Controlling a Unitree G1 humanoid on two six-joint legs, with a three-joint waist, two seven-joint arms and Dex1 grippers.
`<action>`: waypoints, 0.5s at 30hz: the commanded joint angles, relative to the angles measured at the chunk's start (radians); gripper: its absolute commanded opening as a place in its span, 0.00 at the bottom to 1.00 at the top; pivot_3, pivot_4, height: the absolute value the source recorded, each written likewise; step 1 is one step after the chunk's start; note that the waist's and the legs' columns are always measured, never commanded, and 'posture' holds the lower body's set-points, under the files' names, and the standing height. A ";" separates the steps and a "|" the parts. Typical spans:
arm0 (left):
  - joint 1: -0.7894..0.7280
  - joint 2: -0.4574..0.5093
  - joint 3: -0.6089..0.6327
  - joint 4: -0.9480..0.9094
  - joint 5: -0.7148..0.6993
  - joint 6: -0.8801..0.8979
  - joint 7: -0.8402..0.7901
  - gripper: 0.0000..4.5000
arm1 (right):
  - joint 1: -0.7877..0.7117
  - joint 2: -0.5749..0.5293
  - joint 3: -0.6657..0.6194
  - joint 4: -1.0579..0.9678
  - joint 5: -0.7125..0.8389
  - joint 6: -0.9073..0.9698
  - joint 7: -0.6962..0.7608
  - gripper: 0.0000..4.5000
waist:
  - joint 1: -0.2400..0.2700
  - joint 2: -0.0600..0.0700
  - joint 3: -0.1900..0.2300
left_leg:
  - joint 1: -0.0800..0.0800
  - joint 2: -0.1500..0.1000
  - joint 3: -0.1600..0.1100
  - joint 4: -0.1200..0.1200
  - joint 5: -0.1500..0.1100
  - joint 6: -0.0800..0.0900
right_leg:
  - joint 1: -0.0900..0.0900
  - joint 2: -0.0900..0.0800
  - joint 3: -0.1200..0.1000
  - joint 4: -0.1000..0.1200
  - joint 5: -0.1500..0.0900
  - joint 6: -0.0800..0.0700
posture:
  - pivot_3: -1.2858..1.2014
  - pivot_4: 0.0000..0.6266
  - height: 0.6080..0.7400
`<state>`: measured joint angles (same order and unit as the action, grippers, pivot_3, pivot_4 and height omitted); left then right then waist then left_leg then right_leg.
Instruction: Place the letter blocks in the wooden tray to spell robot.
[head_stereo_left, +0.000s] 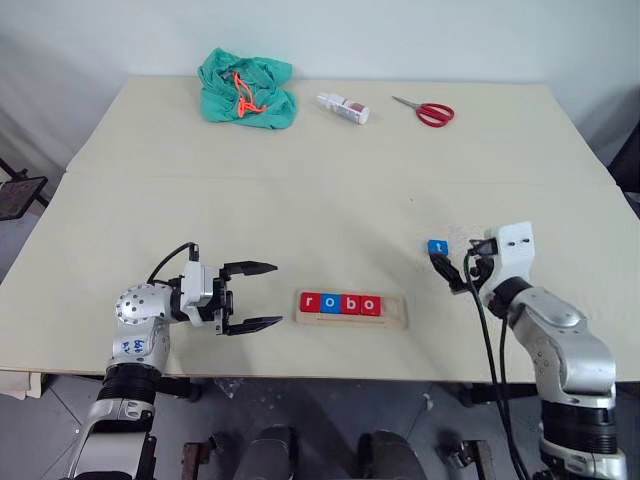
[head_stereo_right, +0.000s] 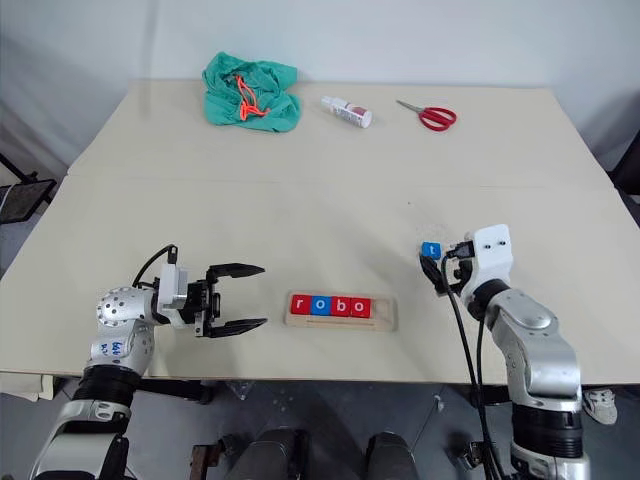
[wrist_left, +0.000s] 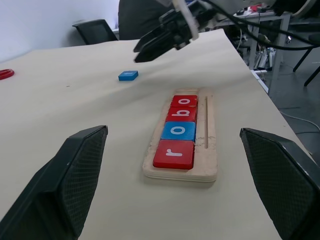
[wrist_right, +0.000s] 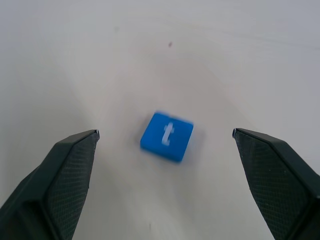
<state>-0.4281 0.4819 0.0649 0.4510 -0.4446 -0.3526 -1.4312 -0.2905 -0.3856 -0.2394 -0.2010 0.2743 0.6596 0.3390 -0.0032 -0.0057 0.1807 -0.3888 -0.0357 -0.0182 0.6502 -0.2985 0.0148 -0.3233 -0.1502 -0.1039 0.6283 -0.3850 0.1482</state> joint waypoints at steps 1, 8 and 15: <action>-0.003 0.007 0.008 -0.013 -0.002 -0.006 -0.002 1.00 | -0.044 0.021 0.007 0.060 -0.020 -0.044 -0.044 0.99 | 0.000 0.000 0.000 | 0.000 0.000 0.000 0.000 0.000 0.000 | 0.000 0.000 0.000 0.000 0.000 0.000 | 0.52 0.24 1.00; 0.013 0.016 0.015 -0.028 -0.005 -0.006 0.003 1.00 | -0.111 0.019 0.033 0.226 -0.067 -0.127 -0.065 0.99 | -0.002 0.000 0.000 | 0.000 0.000 0.000 0.000 0.000 0.000 | -0.001 0.000 0.000 0.000 0.000 0.000 | 0.52 0.24 1.00; 0.031 0.021 0.022 -0.041 -0.006 -0.007 0.013 1.00 | -0.084 0.023 0.052 0.212 -0.065 -0.113 -0.043 0.80 | -0.003 0.000 0.000 | 0.000 0.000 0.000 -0.001 0.000 0.000 | -0.001 0.000 0.000 0.001 0.000 0.000 | 0.52 0.24 1.00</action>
<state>-0.4072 0.4891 0.0687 0.4439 -0.4446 -0.3511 -1.4209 -0.3834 -0.3569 -0.1878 0.0394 0.2078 0.5528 0.2942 -0.0061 -0.0055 0.1806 -0.3888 -0.0357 -0.0181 0.6496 -0.2985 0.0147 -0.3240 -0.1503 -0.1038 0.6289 -0.3850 0.1482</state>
